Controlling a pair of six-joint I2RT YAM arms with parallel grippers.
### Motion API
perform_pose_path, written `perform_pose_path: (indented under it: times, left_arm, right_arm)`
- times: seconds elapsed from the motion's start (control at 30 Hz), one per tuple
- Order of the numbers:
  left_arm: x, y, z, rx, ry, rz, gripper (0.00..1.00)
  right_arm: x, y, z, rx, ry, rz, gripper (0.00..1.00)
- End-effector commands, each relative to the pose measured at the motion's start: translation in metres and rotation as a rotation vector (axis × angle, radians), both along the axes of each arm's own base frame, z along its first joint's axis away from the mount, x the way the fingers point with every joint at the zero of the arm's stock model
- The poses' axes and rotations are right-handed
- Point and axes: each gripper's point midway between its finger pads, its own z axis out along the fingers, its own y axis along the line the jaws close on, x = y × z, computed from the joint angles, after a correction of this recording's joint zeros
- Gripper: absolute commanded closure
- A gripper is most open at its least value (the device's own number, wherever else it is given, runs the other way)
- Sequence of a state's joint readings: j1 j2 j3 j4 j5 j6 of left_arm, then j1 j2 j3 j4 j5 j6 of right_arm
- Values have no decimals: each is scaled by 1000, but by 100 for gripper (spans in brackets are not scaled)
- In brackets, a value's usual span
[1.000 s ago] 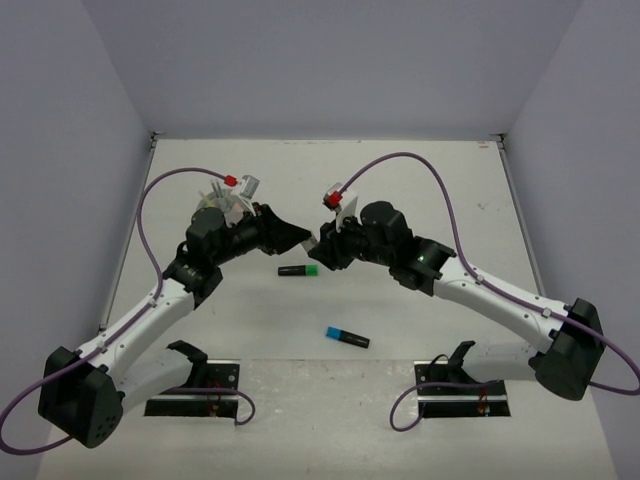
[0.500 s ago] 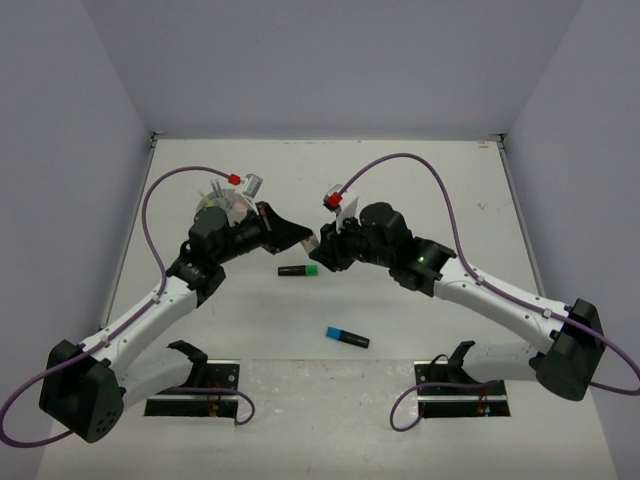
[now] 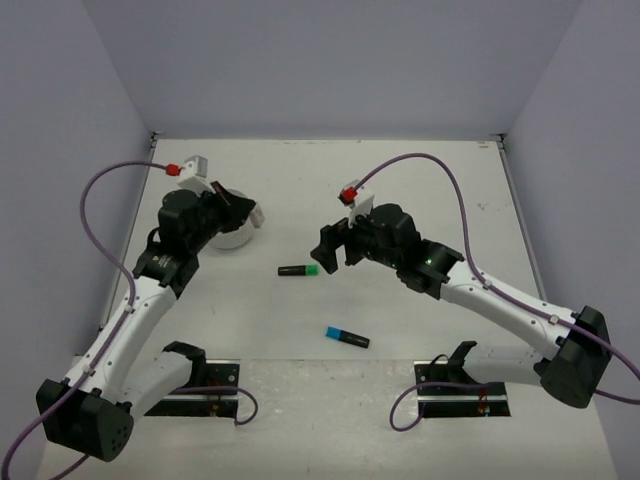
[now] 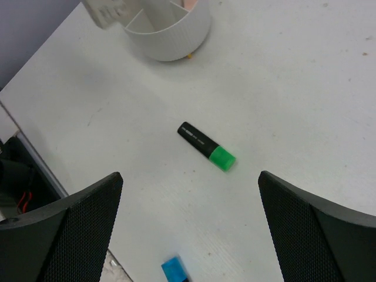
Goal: Sort the stationery into containers
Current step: Pick up the stationery from the center of the board, then place the stationery in the storage box.
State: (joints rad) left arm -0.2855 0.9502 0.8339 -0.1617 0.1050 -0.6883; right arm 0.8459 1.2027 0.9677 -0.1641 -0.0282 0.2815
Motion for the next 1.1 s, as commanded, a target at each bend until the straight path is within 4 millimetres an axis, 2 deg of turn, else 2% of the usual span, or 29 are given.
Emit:
perform_pose_path:
  times: [0.0, 0.07, 0.17, 0.23, 0.4, 0.53, 0.73, 1.0, 1.07]
  left_arm:
    - [10, 81, -9, 101, 55, 293, 100]
    - [12, 110, -9, 112, 59, 408, 100]
    - [13, 139, -14, 122, 80, 546, 100]
    - [17, 150, -16, 91, 85, 602, 100]
    - [38, 162, -26, -34, 99, 690, 100]
    - [52, 163, -33, -108, 86, 714, 100]
    - [73, 161, -60, -159, 97, 724, 100]
    - [80, 169, -94, -129, 153, 765, 100]
    - [79, 170, -97, -120, 159, 770, 95]
  right_arm:
    - [7, -23, 9, 34, -28, -79, 1]
    - [8, -29, 8, 33, -36, -87, 1]
    - [5, -33, 1, 24, -26, -71, 1]
    - [3, -33, -1, 21, -26, -59, 1]
    - [0, -34, -1, 26, -31, -44, 1]
    - [-1, -34, -3, 25, -28, -38, 1]
    - [-2, -32, -5, 23, -20, -25, 1]
    - [-3, -30, -11, 13, 5, -18, 1]
    - [-4, -30, -12, 11, 9, -17, 1]
